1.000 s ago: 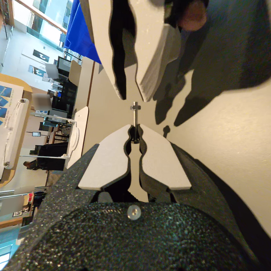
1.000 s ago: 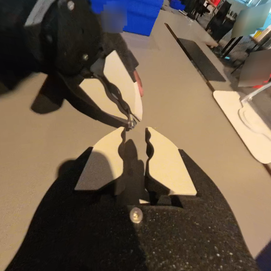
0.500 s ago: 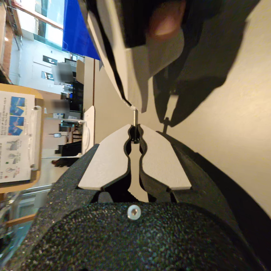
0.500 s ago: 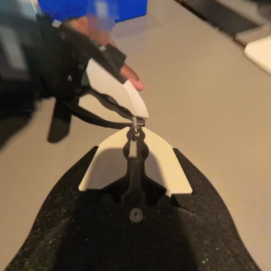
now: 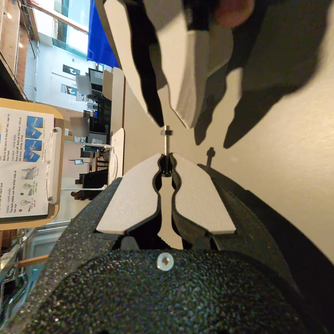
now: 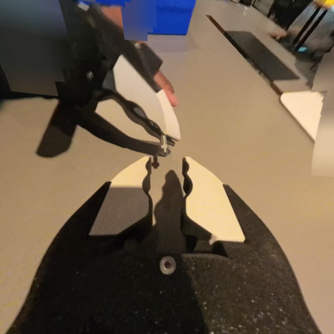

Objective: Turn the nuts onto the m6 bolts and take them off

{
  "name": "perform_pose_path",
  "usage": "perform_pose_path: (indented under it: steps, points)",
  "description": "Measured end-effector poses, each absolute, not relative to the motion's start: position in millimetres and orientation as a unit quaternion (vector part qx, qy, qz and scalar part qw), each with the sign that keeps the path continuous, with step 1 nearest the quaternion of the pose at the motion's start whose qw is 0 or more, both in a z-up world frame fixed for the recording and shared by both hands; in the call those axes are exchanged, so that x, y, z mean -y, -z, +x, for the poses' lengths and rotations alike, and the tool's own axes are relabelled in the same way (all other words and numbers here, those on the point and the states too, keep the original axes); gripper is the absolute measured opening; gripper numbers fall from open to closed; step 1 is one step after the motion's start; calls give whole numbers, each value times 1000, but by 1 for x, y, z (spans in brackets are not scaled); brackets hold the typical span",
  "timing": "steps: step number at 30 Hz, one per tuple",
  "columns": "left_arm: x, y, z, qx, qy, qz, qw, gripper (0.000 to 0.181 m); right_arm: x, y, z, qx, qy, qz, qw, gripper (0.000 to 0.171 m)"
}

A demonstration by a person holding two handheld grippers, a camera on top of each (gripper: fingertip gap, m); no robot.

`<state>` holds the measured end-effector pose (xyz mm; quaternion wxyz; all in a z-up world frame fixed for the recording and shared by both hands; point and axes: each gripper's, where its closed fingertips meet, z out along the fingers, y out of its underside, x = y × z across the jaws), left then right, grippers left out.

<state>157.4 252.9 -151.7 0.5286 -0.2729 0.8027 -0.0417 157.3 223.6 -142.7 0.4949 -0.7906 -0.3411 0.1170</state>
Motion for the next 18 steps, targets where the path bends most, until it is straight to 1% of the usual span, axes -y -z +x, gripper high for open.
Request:
perform_pose_path:
  steps: [2, 5, 7, 8, 10, 13, 15, 17, 18]
  points:
    - [-251, 152, 157, -803, 48, -274, 527, 6, -223, 144, 152, 373, -78, -777, 501, 30]
    - [-248, 151, 158, -804, 56, -275, 525, 5, -225, 146, 147, 379, -59, -774, 504, 24]
    - [-247, 151, 159, -804, 50, -272, 527, 6, -228, 146, 152, 362, -49, -783, 503, 10]
    - [-248, 150, 159, -803, 43, -271, 529, 5, -228, 146, 152, 348, -64, -791, 499, 10]
    - [-250, 149, 158, -803, 23, -263, 534, 6, -228, 146, 150, 289, -131, -818, 480, 10]
    - [-253, 149, 157, -806, -14, -241, 541, 5, -225, 147, 143, 127, -324, -844, 409, 10]
    - [-252, 147, 158, -804, -14, -239, 544, 5, -223, 144, 141, 67, -418, -822, 381, 10]
    - [-250, 145, 161, -797, -6, -244, 552, 5, -222, 139, 144, 65, -444, -807, 384, 12]
    - [-248, 144, 162, -794, -3, -247, 555, 5, -223, 136, 146, 77, -433, -805, 400, 18]
